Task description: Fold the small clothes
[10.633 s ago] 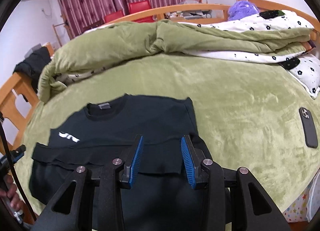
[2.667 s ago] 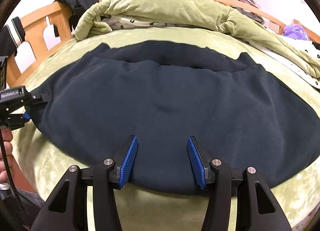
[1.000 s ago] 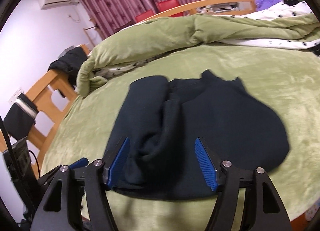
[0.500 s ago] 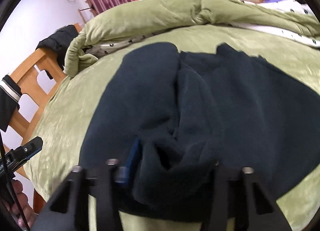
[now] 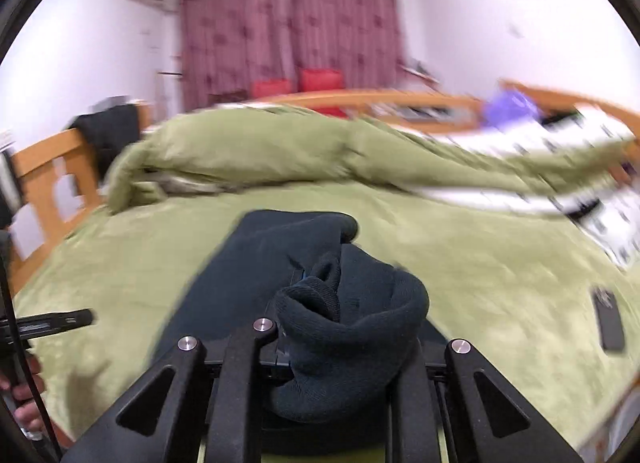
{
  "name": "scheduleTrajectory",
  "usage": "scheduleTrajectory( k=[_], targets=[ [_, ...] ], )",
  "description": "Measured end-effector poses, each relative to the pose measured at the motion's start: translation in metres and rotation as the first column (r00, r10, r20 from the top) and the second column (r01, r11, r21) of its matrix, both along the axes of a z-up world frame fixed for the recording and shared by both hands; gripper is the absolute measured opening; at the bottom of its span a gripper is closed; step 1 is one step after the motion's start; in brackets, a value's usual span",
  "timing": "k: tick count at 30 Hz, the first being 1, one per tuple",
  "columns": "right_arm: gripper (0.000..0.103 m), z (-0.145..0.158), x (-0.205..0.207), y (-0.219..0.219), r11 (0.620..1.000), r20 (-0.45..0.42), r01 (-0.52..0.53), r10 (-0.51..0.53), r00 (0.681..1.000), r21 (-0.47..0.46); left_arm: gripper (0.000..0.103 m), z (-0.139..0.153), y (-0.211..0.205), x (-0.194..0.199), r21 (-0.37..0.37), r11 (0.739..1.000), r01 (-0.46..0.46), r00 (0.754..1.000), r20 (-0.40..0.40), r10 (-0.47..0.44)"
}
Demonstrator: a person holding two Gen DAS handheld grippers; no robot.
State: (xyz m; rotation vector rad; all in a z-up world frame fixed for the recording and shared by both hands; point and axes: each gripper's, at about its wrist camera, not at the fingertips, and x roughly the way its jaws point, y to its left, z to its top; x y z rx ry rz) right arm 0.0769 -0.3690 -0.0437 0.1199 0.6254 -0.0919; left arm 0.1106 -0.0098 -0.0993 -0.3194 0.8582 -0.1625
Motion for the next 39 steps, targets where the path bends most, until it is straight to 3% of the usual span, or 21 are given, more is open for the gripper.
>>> scheduleTrajectory(
  k=[3, 4, 6, 7, 9, 12, 15, 20, 23, 24, 25, 26, 28, 31, 33, 36, 39],
  targets=[
    [0.024, -0.051, 0.019, -0.032, 0.995, -0.249, 0.078, -0.061, 0.967, 0.061, 0.06, -0.001, -0.011, 0.001, 0.02, 1.0, 0.021, 1.0, -0.005, -0.021],
    [0.025, -0.063, 0.018, -0.04, 0.991, -0.286, 0.089, -0.056, 0.957, 0.103, 0.06, -0.001, -0.012, 0.001, 0.021, 1.0, 0.023, 1.0, -0.003, -0.023],
    [0.03, -0.063, 0.009, -0.045, 0.988, -0.272, 0.097, -0.062, 0.96, 0.117, 0.06, 0.001, -0.014, 0.002, 0.015, 1.0, 0.023, 1.0, 0.002, -0.023],
    [0.037, -0.059, 0.005, -0.044, 0.99, -0.255, 0.097, -0.068, 0.964, 0.102, 0.06, 0.002, -0.014, 0.003, 0.006, 1.0, 0.024, 1.0, 0.003, -0.024],
    [0.043, -0.041, -0.005, -0.046, 0.991, -0.2, 0.117, -0.102, 0.974, 0.067, 0.06, 0.002, -0.016, 0.006, -0.002, 1.0, 0.029, 1.0, 0.001, -0.029],
    [0.043, -0.015, -0.016, -0.049, 0.987, -0.111, 0.113, -0.1, 0.989, 0.112, 0.06, -0.001, -0.026, 0.012, 0.009, 0.999, 0.05, 0.999, -0.006, -0.05],
    [0.043, 0.002, -0.011, -0.046, 0.989, -0.065, 0.041, -0.032, 0.997, 0.145, 0.06, -0.005, -0.035, 0.017, 0.017, 0.998, 0.065, 0.998, -0.017, -0.064],
    [0.043, -0.016, 0.031, -0.023, 0.997, -0.138, -0.058, 0.065, 0.988, 0.053, 0.06, -0.011, -0.046, 0.026, 0.005, 0.997, 0.082, 0.996, -0.035, -0.082],
    [0.043, -0.051, 0.056, -0.028, 0.996, -0.237, -0.06, 0.074, 0.969, 0.065, 0.06, -0.014, -0.049, 0.029, -0.016, 0.995, 0.095, 0.994, -0.047, -0.096],
    [0.032, -0.061, 0.063, -0.031, 0.993, -0.261, -0.066, 0.089, 0.961, 0.097, 0.06, -0.015, -0.049, 0.03, -0.021, 0.995, 0.098, 0.994, -0.048, -0.099],
    [0.013, -0.07, 0.067, -0.033, 0.986, -0.269, -0.094, 0.129, 0.954, 0.137, 0.06, -0.017, -0.051, 0.031, -0.027, 0.994, 0.104, 0.993, -0.052, -0.105],
    [0.013, -0.072, 0.068, -0.032, 0.984, -0.263, -0.114, 0.148, 0.953, 0.14, 0.06, -0.017, -0.052, 0.031, -0.03, 0.994, 0.108, 0.992, -0.054, -0.11],
    [0.01, -0.055, 0.054, -0.034, 0.983, -0.152, -0.156, 0.17, 0.974, 0.098, 0.06, -0.018, -0.056, 0.032, -0.036, 0.991, 0.126, 0.99, -0.052, -0.127],
    [0.01, -0.029, 0.036, -0.065, 0.959, 0.013, -0.178, 0.179, 0.984, 0.222, 0.06, -0.017, -0.065, 0.031, -0.046, 0.985, 0.164, 0.985, -0.04, -0.166],
    [0.01, -0.034, 0.041, -0.072, 0.973, -0.022, -0.13, 0.137, 0.99, 0.192, 0.06, -0.017, -0.076, 0.031, -0.059, 0.979, 0.197, 0.98, -0.031, -0.199],
    [0.01, -0.078, 0.063, -0.063, 0.993, -0.194, -0.069, 0.087, 0.977, 0.095, 0.06, -0.018, -0.093, 0.029, -0.056, 0.969, 0.242, 0.969, -0.027, -0.244],
    [0.011, -0.094, 0.064, -0.054, 0.998, -0.196, -0.05, 0.057, 0.979, 0.04, 0.06, -0.02, -0.112, 0.024, 0.008, 0.964, 0.266, 0.964, -0.02, -0.266]
  ],
)
